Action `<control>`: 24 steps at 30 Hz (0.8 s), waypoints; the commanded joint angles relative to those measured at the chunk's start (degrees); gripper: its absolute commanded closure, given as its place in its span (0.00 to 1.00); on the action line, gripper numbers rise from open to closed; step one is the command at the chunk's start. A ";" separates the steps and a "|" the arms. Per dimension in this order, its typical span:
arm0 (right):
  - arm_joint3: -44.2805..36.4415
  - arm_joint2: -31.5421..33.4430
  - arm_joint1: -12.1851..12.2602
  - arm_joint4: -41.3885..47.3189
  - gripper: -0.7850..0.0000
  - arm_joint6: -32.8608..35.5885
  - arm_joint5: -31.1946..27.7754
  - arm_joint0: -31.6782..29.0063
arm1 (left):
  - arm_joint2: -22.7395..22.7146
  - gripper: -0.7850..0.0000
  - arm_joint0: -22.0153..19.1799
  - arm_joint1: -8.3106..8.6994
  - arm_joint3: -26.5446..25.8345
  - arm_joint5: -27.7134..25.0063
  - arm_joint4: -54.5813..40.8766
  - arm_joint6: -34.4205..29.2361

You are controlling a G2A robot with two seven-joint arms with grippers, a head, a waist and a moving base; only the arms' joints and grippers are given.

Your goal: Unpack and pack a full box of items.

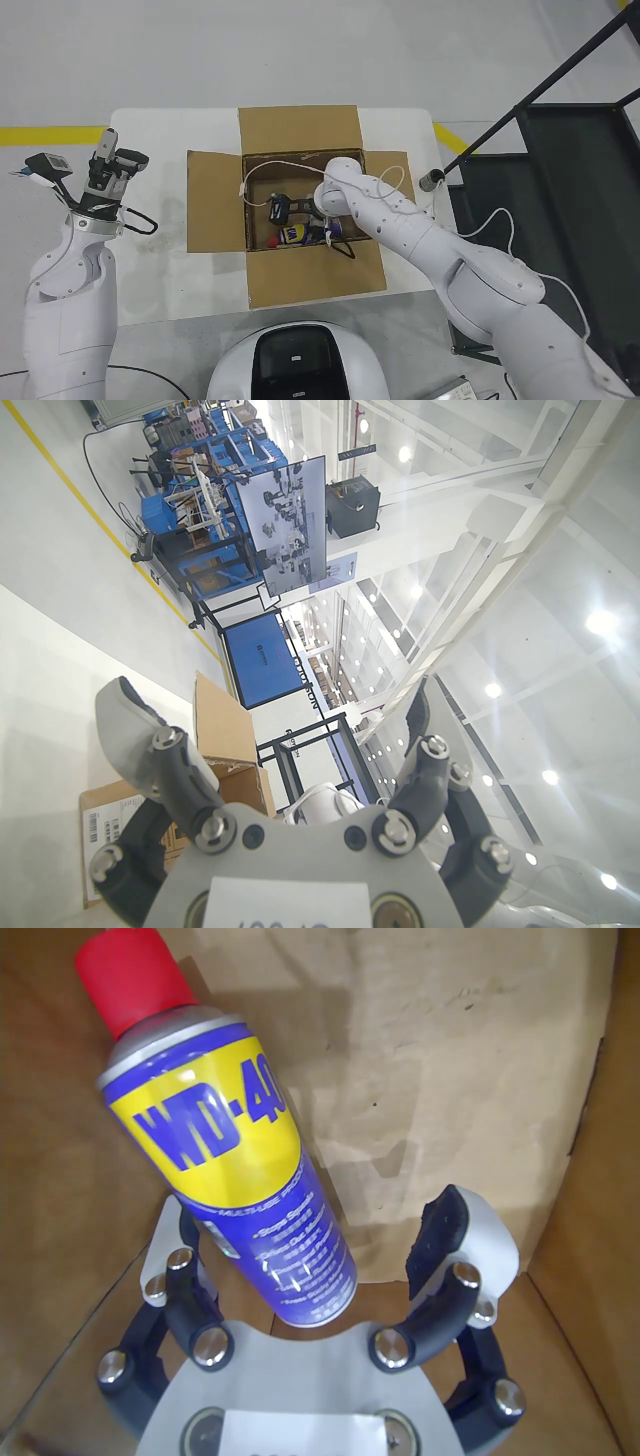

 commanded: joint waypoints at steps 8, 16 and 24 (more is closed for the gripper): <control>6.27 -1.83 -3.05 -0.75 1.00 -2.15 -0.39 1.37 | 0.00 0.00 0.00 0.00 0.00 0.00 0.00 0.00; 9.49 -2.32 -4.55 -2.01 1.00 -3.13 -1.06 2.55 | 0.00 0.00 0.00 0.00 0.00 0.00 0.00 0.00; 8.95 -0.25 -3.94 -1.42 1.00 -4.27 -2.37 3.62 | 0.00 0.00 0.00 0.00 0.00 0.00 0.00 0.00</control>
